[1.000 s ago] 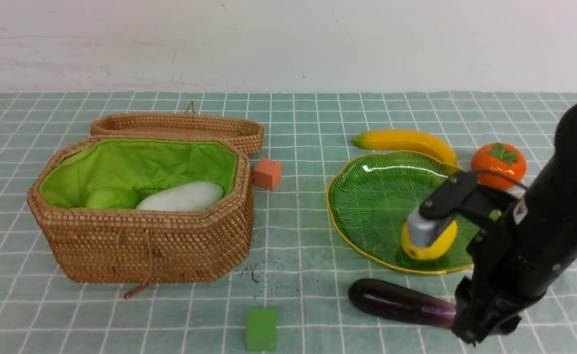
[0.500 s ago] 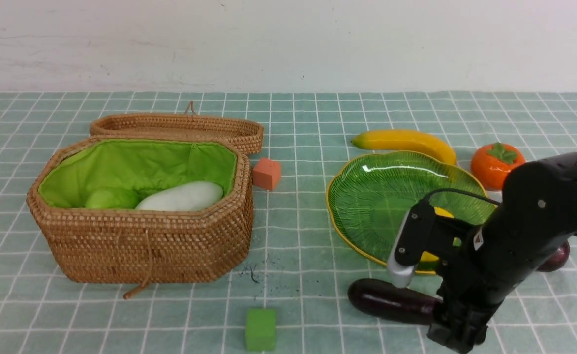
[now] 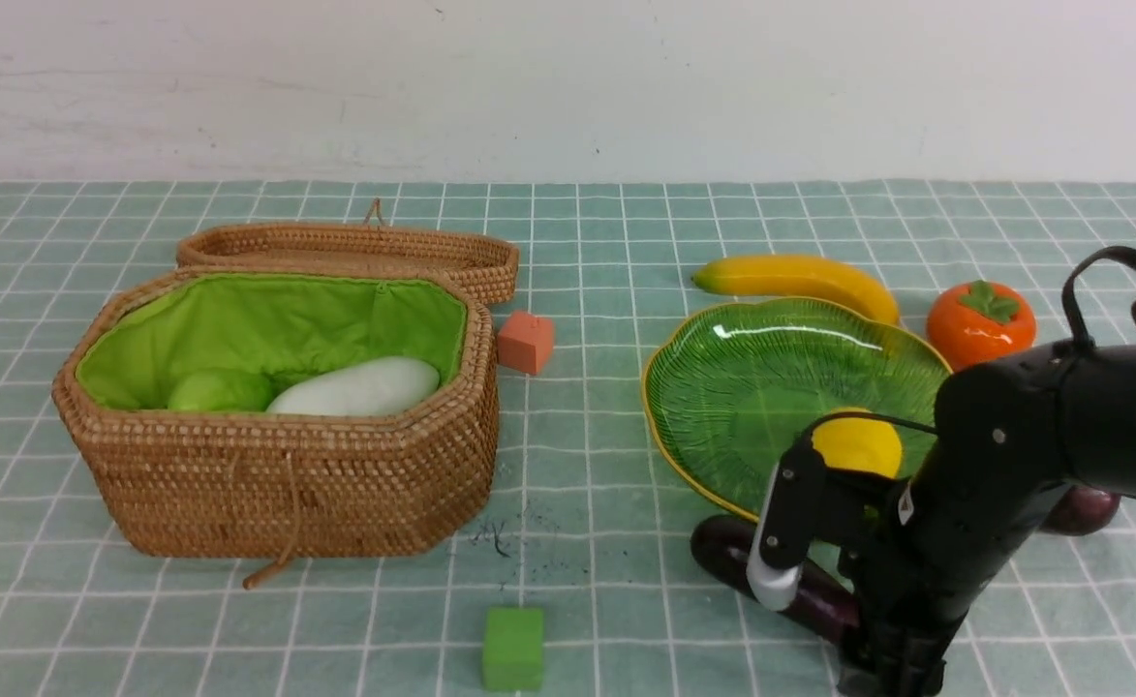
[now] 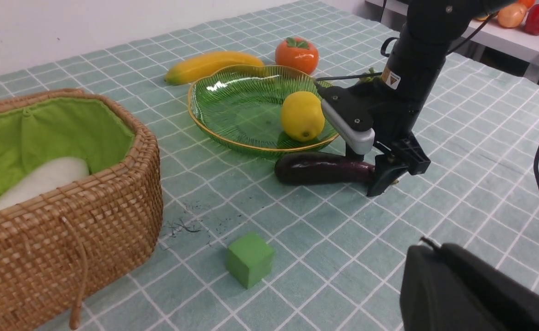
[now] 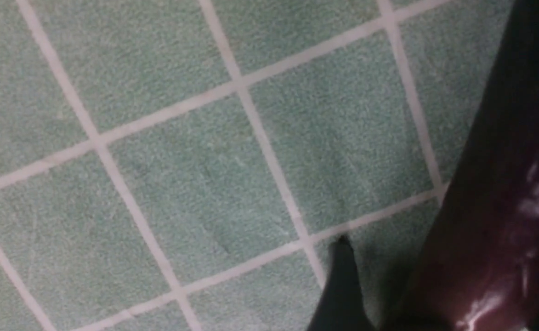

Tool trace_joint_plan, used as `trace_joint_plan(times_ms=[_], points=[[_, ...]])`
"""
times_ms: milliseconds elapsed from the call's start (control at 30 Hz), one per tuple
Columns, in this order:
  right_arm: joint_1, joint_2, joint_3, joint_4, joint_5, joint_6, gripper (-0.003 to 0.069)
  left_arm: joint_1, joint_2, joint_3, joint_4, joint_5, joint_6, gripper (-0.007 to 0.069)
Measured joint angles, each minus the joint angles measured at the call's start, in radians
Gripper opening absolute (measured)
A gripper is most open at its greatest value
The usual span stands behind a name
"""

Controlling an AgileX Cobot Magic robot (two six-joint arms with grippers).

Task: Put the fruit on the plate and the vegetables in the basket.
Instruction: Grab an eggplant with your right arm and place it in the basket on the left.

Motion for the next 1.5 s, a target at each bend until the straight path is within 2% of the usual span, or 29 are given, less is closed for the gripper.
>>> trace_joint_plan(times_ms=[100,200,267,433,667,800,967,1100,1233,1333,1400,1433,1467,1500], points=[[0.0,0.002,0.0,0.004,0.001,0.0,0.0421,0.0,0.0,0.0,0.0,0.0,0.0,-0.0013],[0.0,0.003,0.0,0.005,0.001,0.0,0.0294,0.0,0.0,0.0,0.0,0.0,0.0,-0.0013],[0.0,0.003,0.0,0.008,0.004,0.0,0.0259,0.0,0.0,0.0,0.0,0.0,-0.001,-0.0013],[0.014,-0.039,0.0,0.026,0.068,0.018,0.0265,0.0,0.0,0.0,0.0,0.0,-0.003,-0.0013],[0.105,-0.239,-0.084,0.106,0.154,0.195,0.0265,-0.001,0.0,0.0,0.017,-0.018,-0.023,-0.0013],[0.189,-0.283,-0.306,0.212,0.136,0.218,0.0265,-0.001,0.01,0.0,0.128,-0.065,-0.146,-0.0013],[0.253,-0.13,-0.621,0.323,0.107,0.176,0.0265,-0.001,0.056,0.0,0.274,-0.104,-0.308,-0.0013],[0.271,0.058,-0.819,0.362,0.103,0.119,0.0265,-0.001,0.077,0.0,0.305,-0.146,-0.398,-0.0013],[0.271,0.221,-0.943,0.364,0.091,0.054,0.0267,-0.001,0.08,0.0,0.316,-0.173,-0.416,-0.0013],[0.272,0.272,-0.973,0.363,0.07,0.037,0.0304,-0.001,0.08,0.0,0.318,-0.178,-0.418,-0.0013],[0.274,0.329,-0.995,0.357,-0.002,0.025,0.0445,-0.001,0.08,0.0,0.318,-0.178,-0.419,-0.0013],[0.275,0.331,-0.995,0.357,-0.007,0.025,0.0458,-0.001,0.08,0.0,0.318,-0.178,-0.419,-0.0013],[0.276,0.341,-0.999,0.353,-0.039,0.023,0.0561,-0.001,0.08,0.0,0.318,-0.178,-0.419,-0.0013],[0.277,0.342,-1.0,0.351,-0.047,0.023,0.0603,-0.001,0.08,0.0,0.32,-0.178,-0.419,-0.0013]])
